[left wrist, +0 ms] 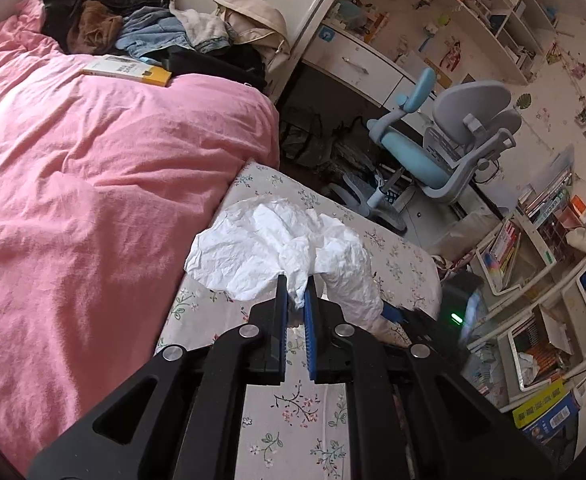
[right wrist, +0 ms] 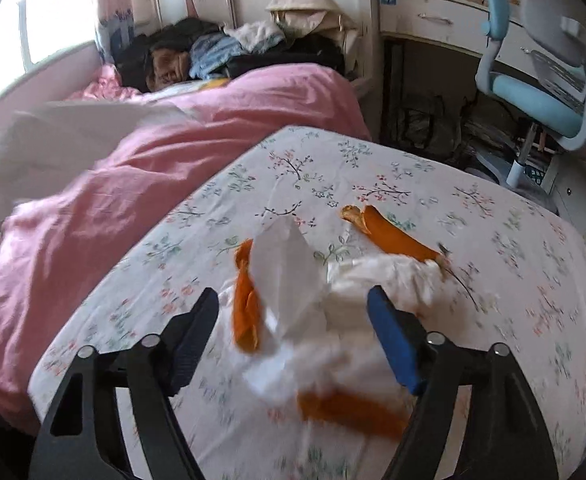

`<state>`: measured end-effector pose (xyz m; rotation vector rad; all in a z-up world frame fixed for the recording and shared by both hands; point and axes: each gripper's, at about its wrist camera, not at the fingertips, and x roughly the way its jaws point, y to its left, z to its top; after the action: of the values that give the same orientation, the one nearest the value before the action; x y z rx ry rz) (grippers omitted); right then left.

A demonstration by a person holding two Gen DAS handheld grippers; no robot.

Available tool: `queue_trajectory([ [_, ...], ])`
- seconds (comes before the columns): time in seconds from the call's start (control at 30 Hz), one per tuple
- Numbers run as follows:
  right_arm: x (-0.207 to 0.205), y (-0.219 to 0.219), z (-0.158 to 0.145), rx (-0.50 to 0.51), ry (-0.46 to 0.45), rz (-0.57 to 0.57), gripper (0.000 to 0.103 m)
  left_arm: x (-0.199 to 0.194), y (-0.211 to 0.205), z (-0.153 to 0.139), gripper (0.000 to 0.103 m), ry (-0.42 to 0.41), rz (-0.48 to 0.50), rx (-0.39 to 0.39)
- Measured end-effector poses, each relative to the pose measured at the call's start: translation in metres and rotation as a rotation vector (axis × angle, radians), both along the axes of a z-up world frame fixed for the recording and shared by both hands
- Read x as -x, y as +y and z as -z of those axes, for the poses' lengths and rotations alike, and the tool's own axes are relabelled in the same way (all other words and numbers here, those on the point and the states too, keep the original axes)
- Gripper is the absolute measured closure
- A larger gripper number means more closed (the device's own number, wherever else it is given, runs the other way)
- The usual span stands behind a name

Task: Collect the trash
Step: 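Lift the white plastic bag with the left gripper while the right gripper grasps a white tissue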

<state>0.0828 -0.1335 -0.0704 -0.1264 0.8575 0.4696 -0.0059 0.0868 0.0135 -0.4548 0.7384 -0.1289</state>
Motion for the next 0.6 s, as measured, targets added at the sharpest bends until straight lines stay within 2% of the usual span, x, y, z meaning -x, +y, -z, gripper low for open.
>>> queue_trajectory([
  [0.03, -0.003, 0.002, 0.002, 0.013, 0.017, -0.010, 0.056, 0.000, -0.001, -0.001, 0.096, 0.000, 0.002, -0.003],
  [0.07, -0.006, 0.003, 0.005, 0.028, 0.035, -0.019, 0.079, 0.000, -0.001, -0.001, 0.096, 0.000, 0.005, -0.006],
  [0.1, -0.006, 0.001, 0.004, 0.026, 0.036, -0.019, 0.091, 0.000, -0.001, -0.001, 0.096, 0.000, 0.006, -0.006],
  [0.17, -0.002, -0.007, -0.005, -0.012, 0.020, -0.014, 0.098, 0.001, 0.001, -0.003, 0.096, -0.006, 0.007, -0.005],
  [0.4, 0.030, -0.041, -0.060, -0.142, -0.084, 0.023, 0.099, 0.009, 0.001, -0.010, 0.096, -0.028, 0.018, 0.015],
  [0.6, 0.053, -0.053, -0.092, -0.206, -0.114, 0.023, 0.099, 0.021, 0.001, -0.014, 0.096, -0.042, 0.028, 0.024],
])
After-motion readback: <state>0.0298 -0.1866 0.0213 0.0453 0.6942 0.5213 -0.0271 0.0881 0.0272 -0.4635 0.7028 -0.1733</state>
